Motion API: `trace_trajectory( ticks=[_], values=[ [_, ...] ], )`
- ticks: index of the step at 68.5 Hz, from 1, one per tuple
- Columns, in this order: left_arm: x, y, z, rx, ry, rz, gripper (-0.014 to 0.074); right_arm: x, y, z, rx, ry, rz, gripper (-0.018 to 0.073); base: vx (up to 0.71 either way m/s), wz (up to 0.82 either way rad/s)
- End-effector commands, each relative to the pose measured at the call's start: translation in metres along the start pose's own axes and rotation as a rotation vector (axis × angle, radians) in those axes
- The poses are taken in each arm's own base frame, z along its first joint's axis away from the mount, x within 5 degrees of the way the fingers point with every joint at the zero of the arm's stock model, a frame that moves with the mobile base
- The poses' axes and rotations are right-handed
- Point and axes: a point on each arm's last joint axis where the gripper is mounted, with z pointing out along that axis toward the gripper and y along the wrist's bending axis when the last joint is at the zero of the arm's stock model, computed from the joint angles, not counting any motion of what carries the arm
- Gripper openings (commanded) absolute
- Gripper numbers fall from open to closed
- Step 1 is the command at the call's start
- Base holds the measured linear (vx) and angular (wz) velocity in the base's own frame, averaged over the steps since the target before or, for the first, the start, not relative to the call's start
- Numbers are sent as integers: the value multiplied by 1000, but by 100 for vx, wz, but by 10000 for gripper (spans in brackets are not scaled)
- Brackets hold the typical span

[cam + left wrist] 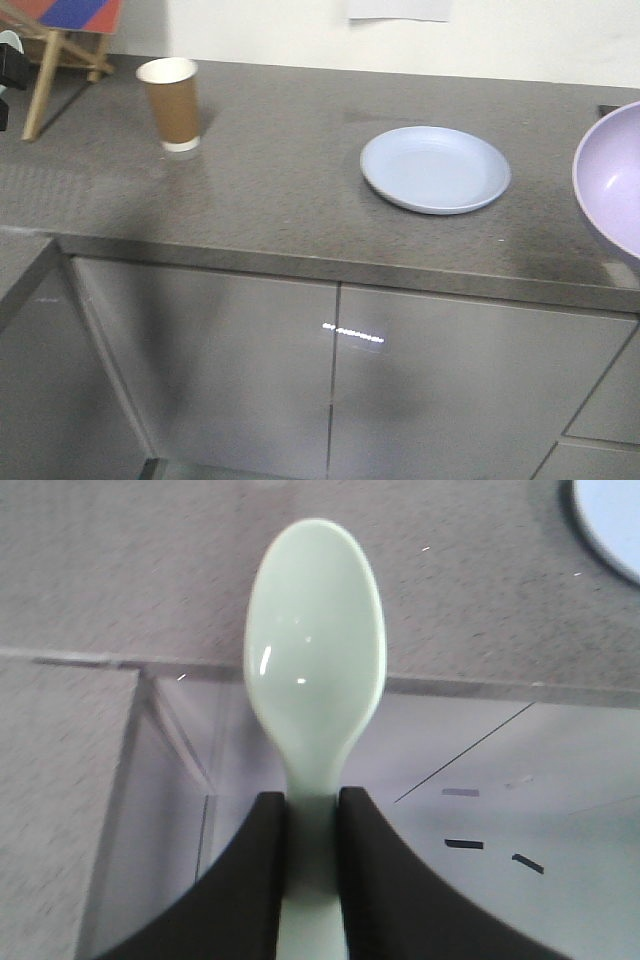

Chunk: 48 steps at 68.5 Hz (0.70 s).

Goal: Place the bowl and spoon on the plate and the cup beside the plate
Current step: 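Drive the base, holding spoon and bowl, toward the pale blue plate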

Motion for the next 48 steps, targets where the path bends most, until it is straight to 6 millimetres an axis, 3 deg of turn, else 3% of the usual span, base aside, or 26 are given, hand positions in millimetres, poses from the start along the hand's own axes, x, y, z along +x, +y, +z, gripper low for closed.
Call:
trace_trajectory(
  ticks=[1,48],
  values=[
    [-2,-2,-17,24,-71,5,-6,-9,-1,-11,14,-99,-6,-6,12,-43],
    [-2,-2,-17,24,-71,5,-6,-9,-1,-11,14,-99,-6,-6,12,-30]
  ],
)
